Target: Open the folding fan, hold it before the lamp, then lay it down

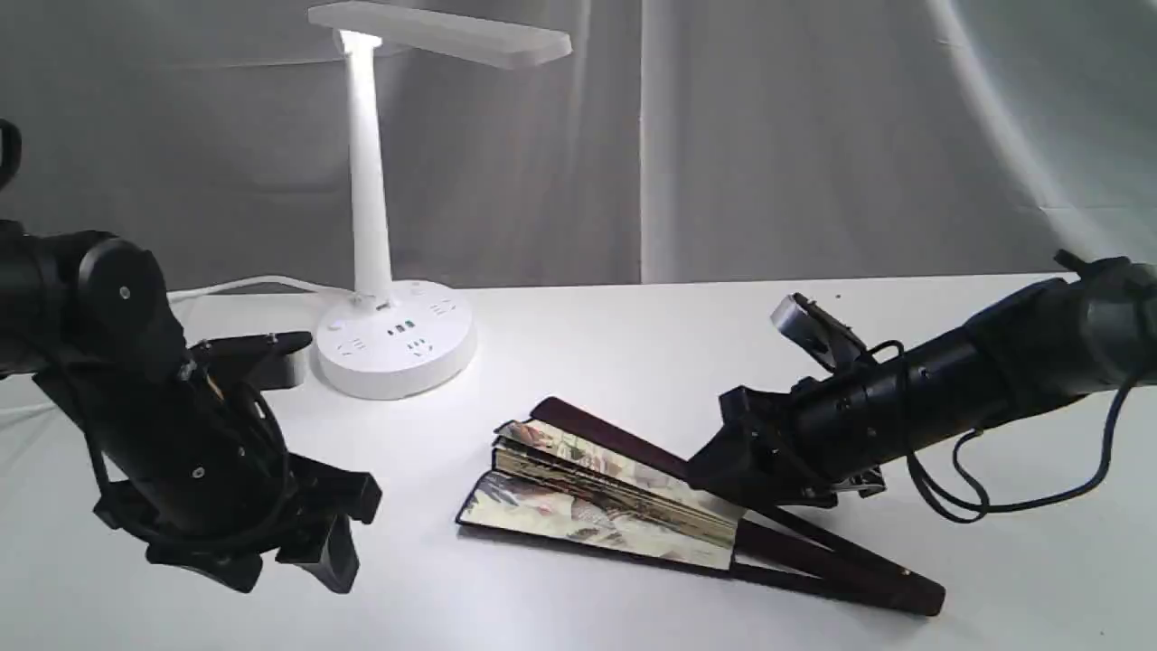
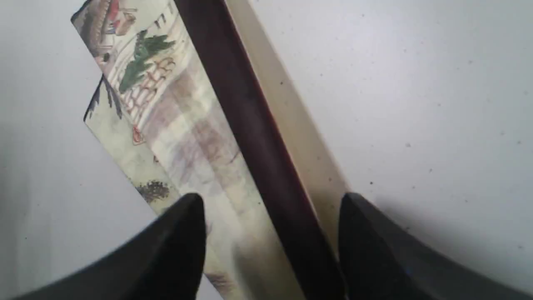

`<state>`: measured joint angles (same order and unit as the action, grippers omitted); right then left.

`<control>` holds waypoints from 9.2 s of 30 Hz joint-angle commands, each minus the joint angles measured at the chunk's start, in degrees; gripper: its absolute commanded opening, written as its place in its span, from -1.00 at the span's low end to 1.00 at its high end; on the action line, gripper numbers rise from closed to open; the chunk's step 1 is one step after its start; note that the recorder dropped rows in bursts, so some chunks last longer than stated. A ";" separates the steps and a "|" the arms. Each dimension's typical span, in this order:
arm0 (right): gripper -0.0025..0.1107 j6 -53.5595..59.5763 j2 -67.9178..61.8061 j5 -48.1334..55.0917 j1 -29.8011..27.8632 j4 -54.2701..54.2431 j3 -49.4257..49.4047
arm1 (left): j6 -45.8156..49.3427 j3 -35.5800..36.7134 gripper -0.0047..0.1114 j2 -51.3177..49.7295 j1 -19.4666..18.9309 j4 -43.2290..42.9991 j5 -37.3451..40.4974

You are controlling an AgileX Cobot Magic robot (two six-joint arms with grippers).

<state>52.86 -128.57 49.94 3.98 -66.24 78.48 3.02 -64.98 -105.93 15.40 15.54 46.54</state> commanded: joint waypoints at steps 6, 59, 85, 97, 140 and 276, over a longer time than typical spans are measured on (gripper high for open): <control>-0.09 -4.63 0.16 1.73 0.01 0.33 0.31 | 0.49 0.27 0.15 0.62 -0.13 0.57 -0.51; -0.21 -11.15 0.16 0.40 4.76 5.95 0.31 | 0.49 0.27 0.15 0.62 -0.13 0.67 -1.13; -0.96 -5.96 1.13 9.65 4.65 2.97 0.31 | 6.05 0.27 0.15 0.50 -0.13 6.41 -1.60; -0.96 -6.37 8.03 12.85 4.55 2.19 0.31 | 6.49 0.27 0.15 0.50 -0.13 6.95 -1.84; -0.96 -3.14 14.44 20.03 -11.42 -10.24 -13.44 | 19.32 0.27 -0.26 0.50 11.72 13.87 -21.33; -0.96 2.17 14.33 20.03 -11.32 -12.60 -13.44 | -106.00 1.37 0.09 -27.45 17.50 -34.31 -108.22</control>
<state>54.26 -114.82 68.97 -7.30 -77.76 65.25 -102.66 -63.49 -133.42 32.68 -21.10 -61.02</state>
